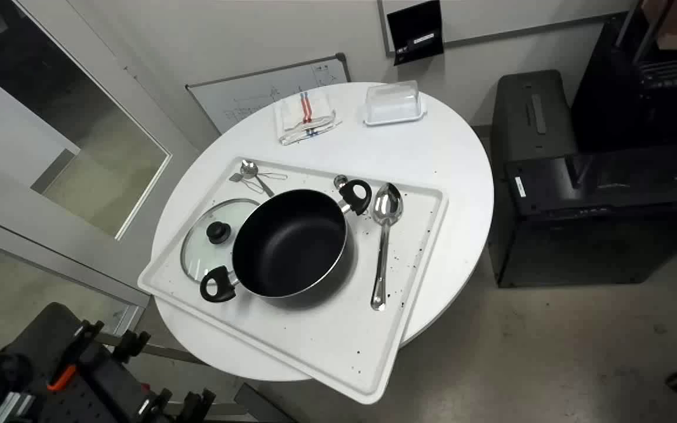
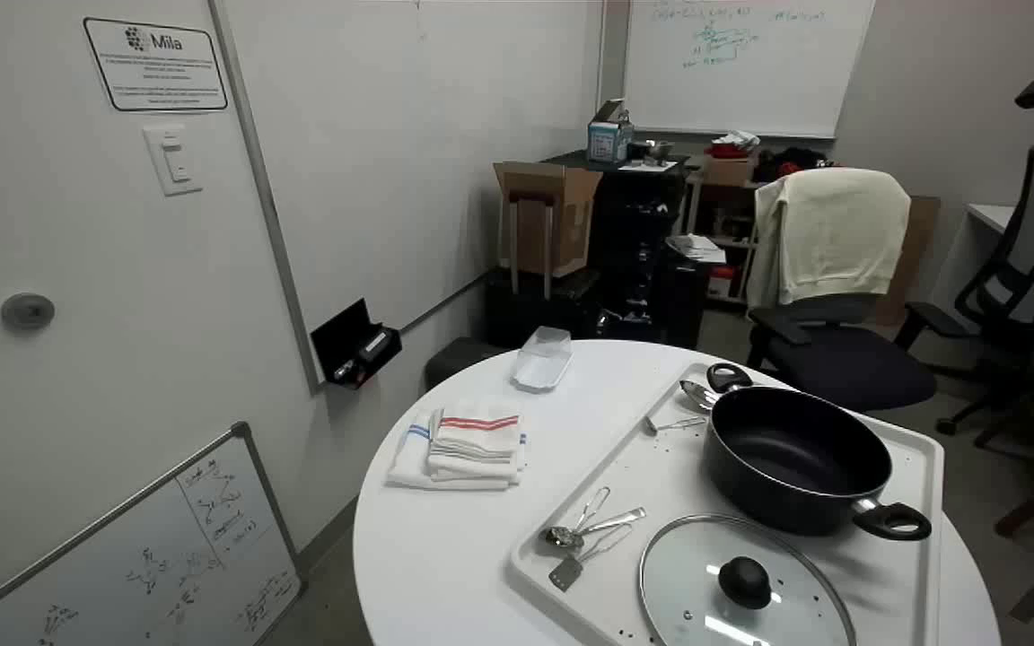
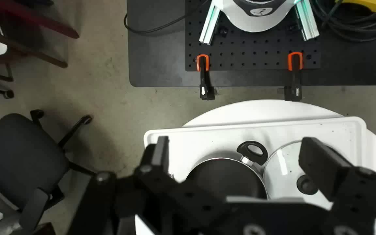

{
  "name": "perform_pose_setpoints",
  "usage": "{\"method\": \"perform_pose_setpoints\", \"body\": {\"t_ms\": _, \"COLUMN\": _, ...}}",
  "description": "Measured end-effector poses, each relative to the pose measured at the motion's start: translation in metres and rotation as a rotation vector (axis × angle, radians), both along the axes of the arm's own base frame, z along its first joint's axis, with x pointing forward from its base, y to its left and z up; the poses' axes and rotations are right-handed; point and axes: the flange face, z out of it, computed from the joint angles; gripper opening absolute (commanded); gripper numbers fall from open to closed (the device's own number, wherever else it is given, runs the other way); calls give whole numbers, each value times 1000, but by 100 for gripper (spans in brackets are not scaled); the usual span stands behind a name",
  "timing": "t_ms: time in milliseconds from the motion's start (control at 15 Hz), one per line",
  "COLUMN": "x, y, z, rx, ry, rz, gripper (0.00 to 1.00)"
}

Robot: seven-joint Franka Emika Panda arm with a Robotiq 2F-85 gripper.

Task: Put the lid on the pot

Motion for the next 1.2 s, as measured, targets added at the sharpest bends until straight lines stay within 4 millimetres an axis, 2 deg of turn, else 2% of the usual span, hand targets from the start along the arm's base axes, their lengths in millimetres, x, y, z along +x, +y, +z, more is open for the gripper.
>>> {"method": "perform_pose_setpoints", "body": {"t_ms": 867, "x": 2, "y": 0, "z": -3, "rx": 3, "ry": 4, "rz": 0, "gripper": 100}}
{"method": "perform_pose_setpoints", "body": {"t_ms": 1000, "x": 8, "y": 0, "z": -9, "rx": 3, "ry": 12, "rz": -4, "gripper": 100}}
{"method": "perform_pose_setpoints", "body": {"t_ms": 1200, "x": 26, "y": 0, "z": -31, "rx": 4, "ry": 17, "rz": -8, "gripper": 100}}
